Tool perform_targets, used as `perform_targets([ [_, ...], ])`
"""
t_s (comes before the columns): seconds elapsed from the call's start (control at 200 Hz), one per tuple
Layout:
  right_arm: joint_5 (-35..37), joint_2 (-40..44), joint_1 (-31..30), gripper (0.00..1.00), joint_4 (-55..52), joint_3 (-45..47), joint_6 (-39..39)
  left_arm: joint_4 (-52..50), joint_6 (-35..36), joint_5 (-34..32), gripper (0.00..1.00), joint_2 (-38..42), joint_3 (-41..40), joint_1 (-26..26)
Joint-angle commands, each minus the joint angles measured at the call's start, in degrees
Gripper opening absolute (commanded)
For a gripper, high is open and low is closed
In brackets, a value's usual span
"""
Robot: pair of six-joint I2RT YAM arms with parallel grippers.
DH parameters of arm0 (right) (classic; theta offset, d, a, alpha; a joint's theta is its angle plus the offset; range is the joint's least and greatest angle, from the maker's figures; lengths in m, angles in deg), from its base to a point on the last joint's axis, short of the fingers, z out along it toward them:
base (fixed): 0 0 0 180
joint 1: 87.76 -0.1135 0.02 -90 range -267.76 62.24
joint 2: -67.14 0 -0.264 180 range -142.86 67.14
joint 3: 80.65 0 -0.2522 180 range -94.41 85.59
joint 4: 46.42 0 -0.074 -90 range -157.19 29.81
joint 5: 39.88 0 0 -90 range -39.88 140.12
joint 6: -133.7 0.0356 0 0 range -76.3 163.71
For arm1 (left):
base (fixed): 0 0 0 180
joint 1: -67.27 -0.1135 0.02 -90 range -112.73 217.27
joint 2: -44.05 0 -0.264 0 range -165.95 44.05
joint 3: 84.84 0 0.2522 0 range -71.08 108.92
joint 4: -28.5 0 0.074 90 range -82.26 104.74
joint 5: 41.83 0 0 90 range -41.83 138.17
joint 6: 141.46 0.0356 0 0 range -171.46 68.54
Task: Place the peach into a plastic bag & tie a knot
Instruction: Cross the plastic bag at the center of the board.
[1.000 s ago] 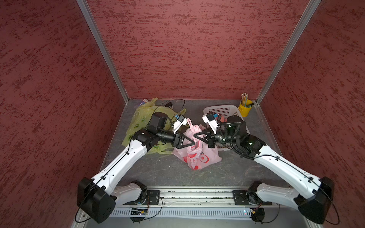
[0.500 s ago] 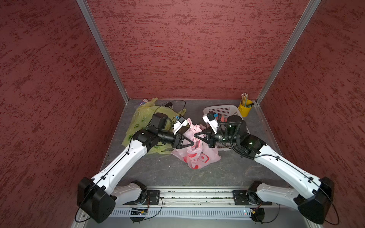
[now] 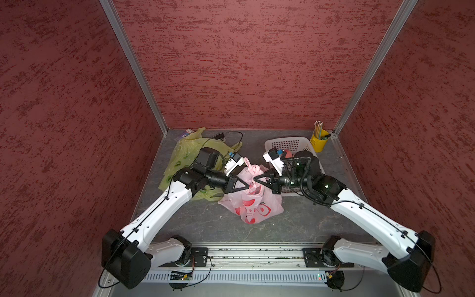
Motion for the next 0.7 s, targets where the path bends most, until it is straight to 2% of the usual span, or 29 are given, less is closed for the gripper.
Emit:
perform_targets([
  [0.0, 1.6, -0.1, 0.4, 0.01, -3.5, -1.7, -1.9, 0.7, -0.2, 1.4, 0.00, 0.2, 1.5, -1.0],
  [0.125, 3.9, -0.3, 0.4, 0.08, -3.8, -1.4, -2.2, 1.3, -0.8, 3.5, 0.00, 0.2, 1.8, -0.9],
  [0.281, 8.5, -0.9, 0.4, 0.09, -3.7, -1.6, -2.3, -0.4, -0.6, 5.1, 0.00, 0.3, 2.2, 0.0],
  [0.371, 11.7, -1.6, 0.4, 0.16, -4.1, -1.9, -2.6, -1.0, -0.8, 5.4, 0.00, 1.0, 2.2, 0.4],
  [0.461, 13.0, -2.1, 0.4, 0.16, -4.1, -2.3, -2.7, -1.0, -1.3, 5.7, 0.00, 1.5, 1.7, 0.7],
  [0.501, 13.0, -2.2, 0.4, 0.14, -3.7, -2.4, -2.8, -0.8, -1.5, 5.7, 0.00, 1.7, 1.6, 0.8],
  [0.611, 13.3, -2.1, 0.4, 0.00, -1.7, -1.8, -1.5, 0.1, -2.5, 5.8, 0.00, 1.7, 1.1, 1.8],
  [0.696, 15.3, -1.8, 0.4, 0.00, 1.1, -1.2, 0.4, 1.5, -3.5, 5.7, 0.00, 1.3, 0.8, 3.2],
])
